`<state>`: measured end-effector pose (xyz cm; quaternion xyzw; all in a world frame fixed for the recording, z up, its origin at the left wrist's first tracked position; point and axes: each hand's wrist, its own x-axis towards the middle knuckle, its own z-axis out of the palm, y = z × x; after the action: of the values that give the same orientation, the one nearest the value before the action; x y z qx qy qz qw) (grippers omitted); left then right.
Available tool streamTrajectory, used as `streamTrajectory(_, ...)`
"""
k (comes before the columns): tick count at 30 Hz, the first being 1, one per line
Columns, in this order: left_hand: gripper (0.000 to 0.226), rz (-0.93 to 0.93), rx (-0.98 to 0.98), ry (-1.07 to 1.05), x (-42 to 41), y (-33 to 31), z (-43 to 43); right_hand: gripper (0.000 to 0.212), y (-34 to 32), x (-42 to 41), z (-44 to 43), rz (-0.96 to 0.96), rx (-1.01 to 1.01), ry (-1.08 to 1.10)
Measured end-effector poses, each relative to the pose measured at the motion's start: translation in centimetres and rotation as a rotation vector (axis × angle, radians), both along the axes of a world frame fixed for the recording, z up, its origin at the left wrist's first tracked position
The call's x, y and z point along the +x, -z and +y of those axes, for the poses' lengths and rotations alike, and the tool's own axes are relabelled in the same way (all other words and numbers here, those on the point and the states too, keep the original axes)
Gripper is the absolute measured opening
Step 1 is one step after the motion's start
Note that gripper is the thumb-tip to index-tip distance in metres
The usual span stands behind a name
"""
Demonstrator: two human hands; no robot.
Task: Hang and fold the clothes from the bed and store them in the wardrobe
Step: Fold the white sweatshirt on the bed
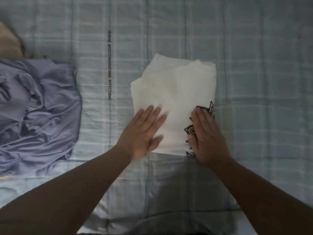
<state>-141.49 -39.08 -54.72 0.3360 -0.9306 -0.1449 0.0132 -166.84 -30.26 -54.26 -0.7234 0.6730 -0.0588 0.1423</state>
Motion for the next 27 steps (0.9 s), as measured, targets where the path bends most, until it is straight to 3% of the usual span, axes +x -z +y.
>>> streamTrajectory(5,0.071,-0.003,0.024,-0.069,-0.4,-1.5,0.7,0.068,-2.0,0.3,-0.2,0.039,0.014,-0.046)
streamTrajectory(10,0.120,-0.217,0.082,0.107,0.6,-2.2,0.6,0.093,-2.8,-0.5,2.0,0.112,0.173,-0.207)
streamTrajectory(12,0.130,-0.302,0.092,0.129,0.4,-2.3,0.0,0.100,-2.5,-0.7,1.6,0.143,0.239,-0.220)
streamTrajectory(15,0.128,-0.353,0.091,0.141,0.2,-2.6,-0.7,0.106,-2.6,-0.7,0.7,0.160,0.294,-0.230)
streamTrajectory(27,0.113,-0.371,0.220,0.167,0.9,-6.6,0.5,0.088,-5.7,-0.5,2.0,0.150,0.254,-0.137)
